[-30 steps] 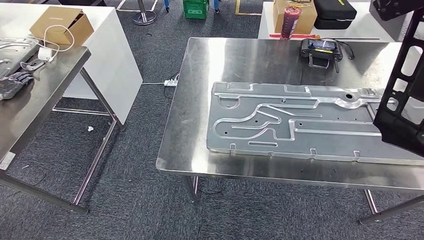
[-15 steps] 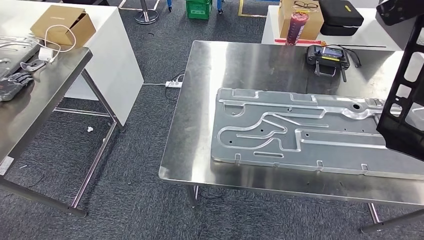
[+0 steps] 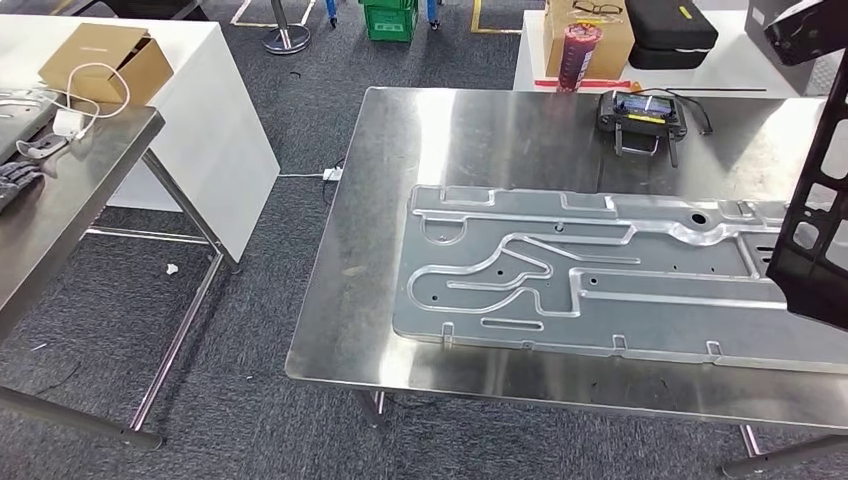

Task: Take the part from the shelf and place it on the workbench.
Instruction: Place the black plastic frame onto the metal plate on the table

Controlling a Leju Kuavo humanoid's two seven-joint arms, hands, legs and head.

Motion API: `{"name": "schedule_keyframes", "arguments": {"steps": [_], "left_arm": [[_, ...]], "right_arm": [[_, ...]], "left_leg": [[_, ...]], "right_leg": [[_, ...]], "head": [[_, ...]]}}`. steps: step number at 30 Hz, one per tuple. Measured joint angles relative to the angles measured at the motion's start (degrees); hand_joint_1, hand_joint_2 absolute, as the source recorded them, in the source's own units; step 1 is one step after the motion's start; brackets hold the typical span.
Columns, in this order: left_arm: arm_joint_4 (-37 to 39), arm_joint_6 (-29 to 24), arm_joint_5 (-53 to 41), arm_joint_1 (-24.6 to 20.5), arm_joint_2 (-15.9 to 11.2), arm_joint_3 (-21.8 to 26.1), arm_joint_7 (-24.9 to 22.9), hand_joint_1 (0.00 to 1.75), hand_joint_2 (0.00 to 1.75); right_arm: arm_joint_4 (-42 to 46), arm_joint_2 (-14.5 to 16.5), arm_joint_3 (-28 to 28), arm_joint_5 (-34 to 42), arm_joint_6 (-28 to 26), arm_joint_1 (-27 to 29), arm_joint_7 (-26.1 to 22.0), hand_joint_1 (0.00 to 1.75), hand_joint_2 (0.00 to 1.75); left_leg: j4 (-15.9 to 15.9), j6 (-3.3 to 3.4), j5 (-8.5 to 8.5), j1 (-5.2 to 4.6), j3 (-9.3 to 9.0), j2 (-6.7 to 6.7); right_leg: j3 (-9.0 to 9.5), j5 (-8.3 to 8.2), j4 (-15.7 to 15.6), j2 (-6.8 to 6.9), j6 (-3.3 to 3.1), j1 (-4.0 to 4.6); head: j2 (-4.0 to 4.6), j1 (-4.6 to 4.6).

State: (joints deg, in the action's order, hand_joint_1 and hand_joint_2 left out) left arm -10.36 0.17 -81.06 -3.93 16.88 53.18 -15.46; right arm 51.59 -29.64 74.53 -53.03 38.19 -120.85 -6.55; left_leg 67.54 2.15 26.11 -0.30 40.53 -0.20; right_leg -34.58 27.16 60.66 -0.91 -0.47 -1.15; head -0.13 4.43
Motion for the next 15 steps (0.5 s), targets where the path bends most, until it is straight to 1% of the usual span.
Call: {"name": "schedule_keyframes", "arguments": {"steps": [1, 2, 3, 4, 6, 7, 8, 15], "left_arm": [[0.0, 0.02, -0.01, 0.01, -0.1, 0.01, 0.12, 0.0, 1.75], [0.0, 0.04, 0.01, -0.01, -0.2, 0.01, 0.28, 0.0, 1.75], [0.0, 0.08, 0.06, -0.06, -0.21, 0.02, 0.51, 0.0, 1.75], [0.0, 0.11, 0.13, -0.11, -0.19, 0.02, 0.75, 0.0, 1.75], [0.0, 0.19, 0.24, -0.1, 0.02, 0.02, 1.04, 0.0, 1.75], [0.0, 0.22, 0.26, -0.05, 0.03, 0.04, 1.07, 0.0, 1.75], [0.0, 0.24, 0.24, -0.01, 0.05, 0.06, 1.03, 0.0, 1.75], [0.0, 0.17, 0.13, -0.13, 0.09, 0.13, 1.04, 0.0, 1.75]], "right_arm": [[0.02, -0.19, 0.01, -0.02, 0.09, -0.04, -0.04, 1.75, 1.75], [0.07, -0.34, 0.01, -0.05, 0.2, -0.05, -0.11, 1.75, 1.75], [0.14, -0.54, 0.02, -0.08, 0.38, 0.06, -0.23, 1.75, 1.75], [0.21, -0.85, 0.02, -0.13, 0.56, 0.18, -0.36, 1.75, 1.75], [0.39, -1.26, 0.02, -0.26, 0.77, 0.48, -0.62, 1.75, 1.75], [0.45, -1.53, 0.02, -0.38, 0.82, 0.51, -0.76, 1.75, 1.75], [0.54, -1.71, 0.02, -0.55, 0.89, 0.52, -0.98, 1.75, 1.75], [1.76, -4.02, 0.02, -2.92, 1.88, 0.54, -2.71, 1.75, 1.75]], "left_leg": [[-3.53, 0.99, -1.85, -0.38, -1.45, -0.01], [-6.24, 1.8, -2.93, -0.7, -2.63, -0.01], [-7.75, 1.75, -3.09, -0.91, -3.32, 0.0], [-8.39, 0.9, -3.05, -0.94, -3.66, 0.0], [-9.12, -0.78, -2.94, -0.92, -3.89, -0.08], [-9.12, -1.01, -2.92, -0.91, -3.86, -0.12], [-9.11, -0.79, -2.86, -0.93, -3.85, -0.15], [-9.12, -0.44, -2.64, -0.92, -3.86, -0.19]], "right_leg": [[0.38, 0.2, -0.17, 0.02, 0.03, 0.12], [0.6, 0.28, -0.36, 0.03, 0.14, 0.11], [0.63, 0.31, -0.54, 0.06, 0.25, 0.03], [0.6, 0.29, -0.66, 0.13, 0.38, 0.0], [0.57, 0.31, -0.82, 0.28, 0.46, -0.11], [0.63, 0.31, -0.94, 0.34, 0.49, -0.14], [0.69, 0.31, -1.08, 0.36, 0.51, -0.13], [1.07, 0.31, -1.63, 0.49, 0.67, -0.1]], "head": [[0.0, -0.1], [0.0, -0.11], [0.0, -0.13], [0.0, -0.14], [0.0, -0.04], [0.0, -0.03], [0.0, -0.02], [0.0, -0.03]]}}
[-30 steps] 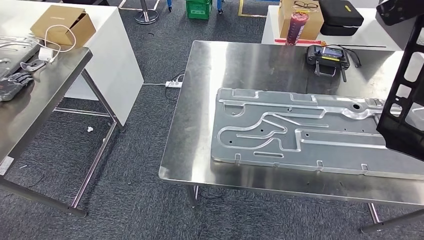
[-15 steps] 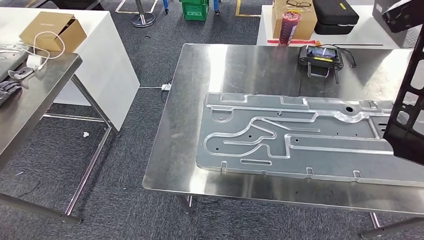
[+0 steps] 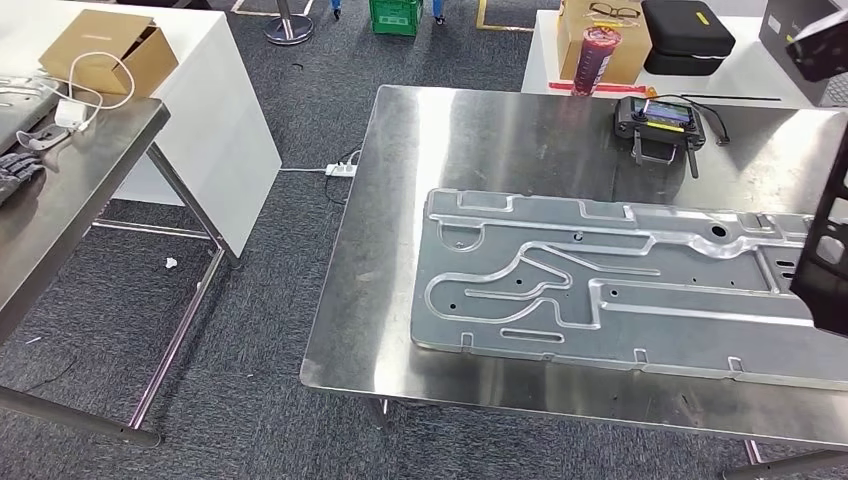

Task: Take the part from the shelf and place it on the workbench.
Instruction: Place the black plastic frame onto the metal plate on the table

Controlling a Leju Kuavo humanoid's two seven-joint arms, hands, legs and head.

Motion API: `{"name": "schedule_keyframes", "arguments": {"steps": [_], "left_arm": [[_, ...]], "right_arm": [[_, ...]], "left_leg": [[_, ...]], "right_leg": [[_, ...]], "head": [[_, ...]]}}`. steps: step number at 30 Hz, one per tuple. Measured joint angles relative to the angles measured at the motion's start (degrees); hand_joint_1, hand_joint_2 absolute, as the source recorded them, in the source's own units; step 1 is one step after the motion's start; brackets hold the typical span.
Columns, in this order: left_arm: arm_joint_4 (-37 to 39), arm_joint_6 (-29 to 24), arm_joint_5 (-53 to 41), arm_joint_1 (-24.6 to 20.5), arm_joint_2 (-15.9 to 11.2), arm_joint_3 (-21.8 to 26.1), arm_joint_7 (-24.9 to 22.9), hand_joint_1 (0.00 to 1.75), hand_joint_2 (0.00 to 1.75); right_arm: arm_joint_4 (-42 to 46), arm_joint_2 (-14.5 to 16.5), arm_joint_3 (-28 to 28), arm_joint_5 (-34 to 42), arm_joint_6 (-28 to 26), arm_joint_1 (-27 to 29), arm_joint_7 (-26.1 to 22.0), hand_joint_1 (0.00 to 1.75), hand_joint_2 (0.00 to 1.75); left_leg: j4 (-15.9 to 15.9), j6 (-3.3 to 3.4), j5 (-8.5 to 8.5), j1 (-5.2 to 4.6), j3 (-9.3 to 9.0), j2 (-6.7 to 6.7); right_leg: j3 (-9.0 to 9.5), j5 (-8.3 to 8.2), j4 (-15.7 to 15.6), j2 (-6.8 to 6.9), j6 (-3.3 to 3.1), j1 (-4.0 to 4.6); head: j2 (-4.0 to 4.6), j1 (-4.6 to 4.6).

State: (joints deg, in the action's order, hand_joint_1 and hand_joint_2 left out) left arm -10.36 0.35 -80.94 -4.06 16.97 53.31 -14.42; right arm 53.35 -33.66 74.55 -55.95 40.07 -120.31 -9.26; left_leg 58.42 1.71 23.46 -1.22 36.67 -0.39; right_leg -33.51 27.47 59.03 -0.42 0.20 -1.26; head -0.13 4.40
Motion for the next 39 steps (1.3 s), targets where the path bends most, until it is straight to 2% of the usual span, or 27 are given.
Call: {"name": "schedule_keyframes", "arguments": {"steps": [6, 13, 32, 39], "left_arm": [[0.0, -0.04, -0.32, -0.02, 0.03, 0.0, 0.22, 0.0, 1.75], [0.0, -0.07, -0.5, 0.0, 0.03, 0.02, 0.28, 0.0, 1.75], [0.0, -0.07, -0.52, -0.02, 0.03, 0.02, 0.29, 0.0, 1.75], [0.0, -0.07, -0.91, 0.0, 0.03, 0.02, 0.45, 0.0, 1.75]], "right_arm": [[0.77, -2.92, 0.0, -2.54, 1.01, 0.01, -1.42, 1.75, 1.75], [1.35, -5.59, 0.0, -4.92, 1.44, 0.02, -2.56, 1.75, 1.75], [1.9, -6.91, 0.0, -5.2, 1.64, 0.02, -2.65, 1.75, 1.75], [1.78, -9.32, 0.0, -11.05, 1.38, 0.08, -4.78, 1.75, 1.75]], "left_leg": [[0.04, 0.29, 0.03, -0.04, -0.03, -0.01], [0.06, 0.35, 0.03, -0.05, -0.07, 0.02], [0.05, 0.37, 0.02, -0.03, -0.1, 0.02], [0.07, 0.38, 0.03, -0.04, -0.09, -0.09]], "right_leg": [[0.12, -0.1, -0.15, 0.03, 0.32, -0.04], [0.16, -0.15, -0.15, 0.03, 0.4, -0.04], [0.17, -0.14, -0.15, 0.02, 0.41, -0.01], [0.22, -0.12, -0.17, 0.11, 0.44, -0.03]], "head": [[0.0, 0.0], [0.0, 0.0], [0.0, 0.01], [0.0, 0.0]]}}
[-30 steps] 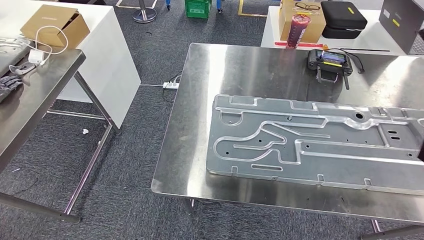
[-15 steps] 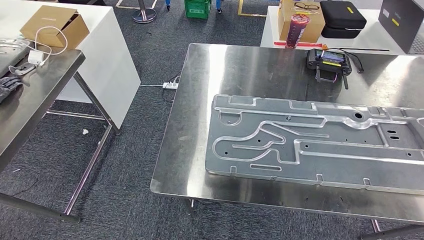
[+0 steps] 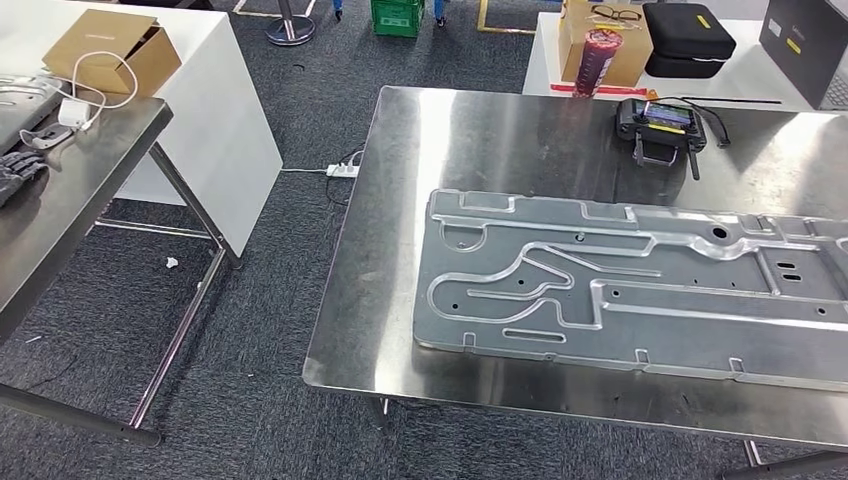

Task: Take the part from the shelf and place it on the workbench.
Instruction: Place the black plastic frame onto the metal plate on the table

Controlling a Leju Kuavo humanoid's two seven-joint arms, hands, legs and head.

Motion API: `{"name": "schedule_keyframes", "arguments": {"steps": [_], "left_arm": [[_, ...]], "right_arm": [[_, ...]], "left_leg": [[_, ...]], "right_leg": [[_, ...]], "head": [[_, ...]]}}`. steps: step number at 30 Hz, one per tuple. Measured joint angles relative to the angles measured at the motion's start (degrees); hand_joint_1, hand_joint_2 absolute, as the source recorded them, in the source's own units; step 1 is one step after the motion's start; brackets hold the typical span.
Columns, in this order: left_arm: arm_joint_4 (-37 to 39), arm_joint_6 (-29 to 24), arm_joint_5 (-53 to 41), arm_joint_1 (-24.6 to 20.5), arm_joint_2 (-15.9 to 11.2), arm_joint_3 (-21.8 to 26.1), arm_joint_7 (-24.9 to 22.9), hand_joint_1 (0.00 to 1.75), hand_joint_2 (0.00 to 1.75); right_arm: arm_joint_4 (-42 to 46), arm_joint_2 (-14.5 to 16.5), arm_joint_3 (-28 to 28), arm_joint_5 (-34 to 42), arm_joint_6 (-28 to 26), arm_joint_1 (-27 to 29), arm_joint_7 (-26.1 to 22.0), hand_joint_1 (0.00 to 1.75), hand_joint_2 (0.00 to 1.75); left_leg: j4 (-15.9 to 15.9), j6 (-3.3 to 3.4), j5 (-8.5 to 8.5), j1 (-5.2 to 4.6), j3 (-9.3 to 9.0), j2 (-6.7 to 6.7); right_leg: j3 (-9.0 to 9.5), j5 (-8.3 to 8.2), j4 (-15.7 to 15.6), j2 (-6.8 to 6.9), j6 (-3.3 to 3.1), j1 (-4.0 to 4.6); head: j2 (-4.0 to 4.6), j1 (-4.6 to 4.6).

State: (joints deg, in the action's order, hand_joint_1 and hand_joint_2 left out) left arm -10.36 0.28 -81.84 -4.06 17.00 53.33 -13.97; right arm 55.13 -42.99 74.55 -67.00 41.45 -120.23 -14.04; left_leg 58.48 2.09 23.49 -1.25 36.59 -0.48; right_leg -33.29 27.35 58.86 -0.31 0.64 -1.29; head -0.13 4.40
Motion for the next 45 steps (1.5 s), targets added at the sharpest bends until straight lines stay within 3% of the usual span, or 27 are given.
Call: {"name": "schedule_keyframes", "arguments": {"steps": [5, 9, 11, 13, 15, 20, 26, 29, 33, 35, 41, 45], "left_arm": [[0.0, 0.0, -0.32, -0.01, 0.0, 0.0, -0.25, 0.0, 1.75], [0.0, 0.1, -0.43, -0.16, 0.0, -0.02, -0.57, 0.0, 1.75], [0.0, 0.36, -0.32, -0.24, 0.0, -0.01, -0.89, 0.0, 1.75], [0.0, 0.68, -0.09, -0.65, 0.01, 0.0, -1.26, 0.0, 1.75], [0.0, 0.86, 0.11, -1.25, 0.03, -0.01, -1.5, 0.0, 1.75], [0.0, 0.88, 0.34, -1.04, 0.25, 0.0, -1.84, 0.0, 1.75], [0.0, 0.83, 0.73, -0.4, 0.24, 0.1, -2.19, 0.0, 1.75], [0.0, 0.83, 0.75, -0.3, 0.32, 0.13, -2.03, 0.0, 1.75], [0.0, 0.75, 0.55, -0.28, 0.35, 0.13, -1.84, 0.0, 1.75], [0.0, 0.71, 0.43, -0.29, 0.35, 0.13, -1.77, 0.0, 1.75], [0.0, 0.68, 0.4, -0.29, 0.35, 0.15, -1.7, 0.0, 1.75], [0.0, 0.68, 0.4, -0.28, 0.34, 0.15, -1.7, 0.0, 1.75]], "right_arm": [[-1.66, -2.5, 0.0, 2.03, -6.05, 1.64, 2.45, 1.75, 1.75], [-5.0, -1.78, -0.07, 7.1, -15.08, 6.22, 5.48, 1.75, 1.75], [-8.5, 1.48, -0.15, 8.89, -21.37, 11.04, 8.48, 1.75, 1.75], [-15.45, 7.81, -0.25, 9.48, -29.4, 17.55, 14.86, 1.75, 1.75], [-21.86, 13.48, -0.33, 9.44, -33.76, 22.12, 18.24, 1.75, 1.75], [-30.23, 19.64, -0.37, 9.16, -34.64, 26.8, 16.99, 1.75, 1.75], [-34.53, 21.72, -0.39, 8.99, -35.19, 29.38, 16.44, 1.75, 1.75], [-35.39, 21.97, -0.4, 9.01, -35.79, 30.42, 16.57, 1.75, 1.75], [-35.61, 22.92, -0.42, 9.01, -36.47, 32.01, 16.89, 1.75, 1.75], [-35.61, 23.87, -0.42, 9.01, -36.58, 32.94, 17.2, 1.75, 1.75], [-35.61, 27.1, -0.44, 9.01, -36.65, 35.77, 18.44, 1.75, 1.75], [-35.64, 28.04, -0.44, 8.97, -36.59, 36.64, 18.66, 1.75, 1.75]], "left_leg": [[0.0, 0.16, 0.1, -0.01, -0.03, 0.04], [-0.04, 0.21, 0.14, -0.01, -0.07, 0.2], [-0.01, 0.21, 0.19, 0.02, -0.32, 0.59], [0.1, 0.24, 0.34, 0.17, -1.04, 1.11], [0.16, 0.27, 0.49, 0.48, -1.66, 1.07], [0.14, 0.01, 0.41, 1.12, -1.96, -1.07], [0.14, 0.01, 0.31, 1.22, -2.02, -1.84], [0.14, 0.05, 0.34, 1.25, -2.04, -1.97], [0.13, 0.1, 0.36, 1.23, -2.02, -1.99], [0.13, 0.17, 0.36, 1.2, -2.0, -1.98], [0.13, 0.42, 0.32, 0.94, -1.93, -1.77], [0.13, 0.54, 0.35, 0.84, -1.91, -1.74]], "right_leg": [[0.11, -0.01, -0.06, -0.07, 0.03, 0.02], [0.29, -0.05, -0.07, -0.26, 0.1, 0.09], [0.51, -0.09, -0.06, -0.67, 0.15, 0.19], [0.96, -0.09, -0.07, -1.22, 0.18, 0.34], [1.46, 0.14, -0.17, -1.1, 0.11, 0.49], [2.5, 1.04, -0.7, 1.09, -0.76, 1.09], [3.12, 0.98, -1.22, 1.61, -1.47, 1.12], [3.3, 1.01, -1.39, 1.69, -2.42, 1.16], [3.33, 0.98, -1.4, 1.68, -4.3, 1.23], [3.32, 0.93, -1.41, 1.65, -4.85, 1.23], [3.12, 0.8, -1.43, 1.56, -5.7, 1.16], [3.09, 0.78, -1.45, 1.56, -5.73, 1.13]], "head": [[0.0, 0.01], [0.0, 0.0], [0.0, 0.02], [0.0, 0.03], [0.0, 0.13], [0.0, 0.12], [0.0, 0.12], [0.0, 0.1], [0.0, 0.11], [0.0, 0.1], [0.0, 0.1], [0.0, 0.1]]}}
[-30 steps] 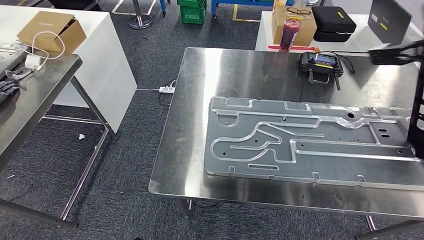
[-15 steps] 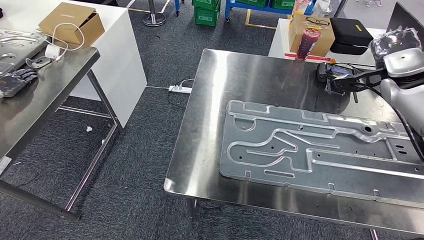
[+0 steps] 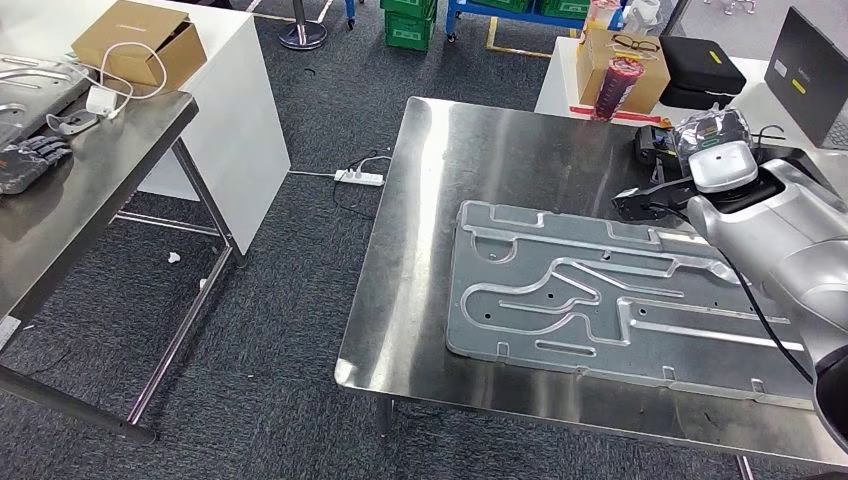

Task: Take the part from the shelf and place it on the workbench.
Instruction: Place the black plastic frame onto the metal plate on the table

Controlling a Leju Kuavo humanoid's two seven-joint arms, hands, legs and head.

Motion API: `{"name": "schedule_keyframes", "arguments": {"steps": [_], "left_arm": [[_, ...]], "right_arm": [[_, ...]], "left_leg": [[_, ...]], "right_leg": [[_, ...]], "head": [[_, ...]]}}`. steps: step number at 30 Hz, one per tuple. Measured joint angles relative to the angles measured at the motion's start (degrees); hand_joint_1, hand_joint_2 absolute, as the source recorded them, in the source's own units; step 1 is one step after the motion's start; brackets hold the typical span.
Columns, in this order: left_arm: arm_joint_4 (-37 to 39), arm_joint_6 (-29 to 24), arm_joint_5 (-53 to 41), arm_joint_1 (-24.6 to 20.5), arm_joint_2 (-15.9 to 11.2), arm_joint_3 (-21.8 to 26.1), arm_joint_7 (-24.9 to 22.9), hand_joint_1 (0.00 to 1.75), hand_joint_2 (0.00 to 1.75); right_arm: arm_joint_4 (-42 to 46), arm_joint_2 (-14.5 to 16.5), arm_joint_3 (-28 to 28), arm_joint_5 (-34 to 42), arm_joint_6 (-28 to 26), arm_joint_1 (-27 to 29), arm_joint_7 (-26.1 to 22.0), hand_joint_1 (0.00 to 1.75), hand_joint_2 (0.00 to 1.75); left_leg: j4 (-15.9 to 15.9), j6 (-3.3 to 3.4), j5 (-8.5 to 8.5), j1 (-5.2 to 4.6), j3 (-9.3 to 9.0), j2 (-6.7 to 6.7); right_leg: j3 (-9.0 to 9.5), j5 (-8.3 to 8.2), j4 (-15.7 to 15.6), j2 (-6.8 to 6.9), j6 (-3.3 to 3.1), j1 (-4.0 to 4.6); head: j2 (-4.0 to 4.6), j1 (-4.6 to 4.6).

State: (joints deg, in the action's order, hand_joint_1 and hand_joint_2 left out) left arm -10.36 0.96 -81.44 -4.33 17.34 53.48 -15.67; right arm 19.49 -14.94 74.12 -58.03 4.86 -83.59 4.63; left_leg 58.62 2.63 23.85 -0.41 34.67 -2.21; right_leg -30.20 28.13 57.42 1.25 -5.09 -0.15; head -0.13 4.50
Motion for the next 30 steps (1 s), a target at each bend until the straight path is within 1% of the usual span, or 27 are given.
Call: {"name": "schedule_keyframes", "arguments": {"steps": [7, 11, 12, 13, 16, 17, 25, 30], "left_arm": [[0.0, 0.0, 0.02, 0.01, -0.01, 0.0, -0.05, 0.0, 1.75], [0.0, 0.08, 0.09, 0.01, -0.01, 0.04, -0.21, 0.0, 1.75], [0.0, 0.14, 0.1, 0.01, -0.01, 0.06, -0.22, 0.0, 1.75], [0.0, 0.19, 0.09, 0.01, -0.01, 0.08, -0.21, 0.0, 1.75], [0.0, 0.04, 0.31, 0.01, -0.01, 0.14, 0.08, 0.0, 0.44], [0.0, -0.06, 0.47, 0.02, -0.01, 0.19, 0.26, 0.0, 0.0], [0.0, 0.21, 0.92, 0.09, -0.01, 0.6, 0.38, 0.0, 0.0], [0.0, 0.26, 0.88, 0.1, -0.01, 0.8, 0.35, 0.0, 0.0]], "right_arm": [[-0.06, 0.56, 0.0, -0.05, 0.08, 0.3, -0.01, 1.75, 1.75], [-0.18, 1.16, 0.0, -0.11, 0.01, 0.54, 0.13, 0.0, 0.0], [-0.23, 1.43, -0.01, -0.09, -0.04, 0.75, 0.24, 0.0, 0.0], [-0.27, 1.72, -0.01, -0.06, -0.11, 1.05, 0.37, 0.0, 0.0], [-0.35, 2.45, -0.05, 0.05, -0.55, 2.16, 0.72, 0.0, 0.0], [-0.37, 2.62, -0.07, 0.06, -0.7, 2.45, 0.78, 0.0, 0.0], [-0.61, 3.05, -0.33, -0.35, -0.44, 3.11, 0.84, 0.0, 0.0], [-1.14, 3.05, -0.39, -0.43, -0.47, 3.67, 0.89, 0.0, 0.0]], "left_leg": [[0.0, 0.11, 0.04, -0.06, 0.01, 0.01], [0.0, 0.11, 0.04, -0.06, 0.02, 0.04], [0.0, 0.11, 0.04, -0.06, 0.02, 0.05], [0.0, 0.11, 0.04, -0.06, 0.02, 0.06], [0.01, 0.14, 0.02, -0.1, 0.03, 0.06], [0.01, 0.15, 0.01, -0.11, 0.04, 0.04], [0.01, 0.16, 0.01, -0.14, 0.1, 0.03], [0.01, 0.15, 0.02, -0.15, 0.34, 0.39]], "right_leg": [[-0.03, -0.05, -0.03, 0.0, 0.12, 0.0], [-0.04, -0.04, -0.03, 0.0, 0.18, 0.0], [-0.05, -0.08, -0.03, -0.01, 0.28, 0.0], [-0.07, -0.17, -0.03, -0.01, 0.51, -0.01], [-0.11, -0.46, -0.04, -0.01, 1.57, -0.09], [-0.12, -0.48, -0.04, -0.01, 1.78, -0.12], [-0.18, -0.42, -0.04, 0.01, 2.14, -0.15], [-0.51, -0.6, -0.04, -0.31, 3.12, -0.22]], "head": [[0.0, 0.0], [0.0, 0.0], [0.0, 0.0], [0.0, 0.0], [0.0, 0.0], [0.0, 0.0], [0.0, 0.0], [0.0, 0.01]]}}
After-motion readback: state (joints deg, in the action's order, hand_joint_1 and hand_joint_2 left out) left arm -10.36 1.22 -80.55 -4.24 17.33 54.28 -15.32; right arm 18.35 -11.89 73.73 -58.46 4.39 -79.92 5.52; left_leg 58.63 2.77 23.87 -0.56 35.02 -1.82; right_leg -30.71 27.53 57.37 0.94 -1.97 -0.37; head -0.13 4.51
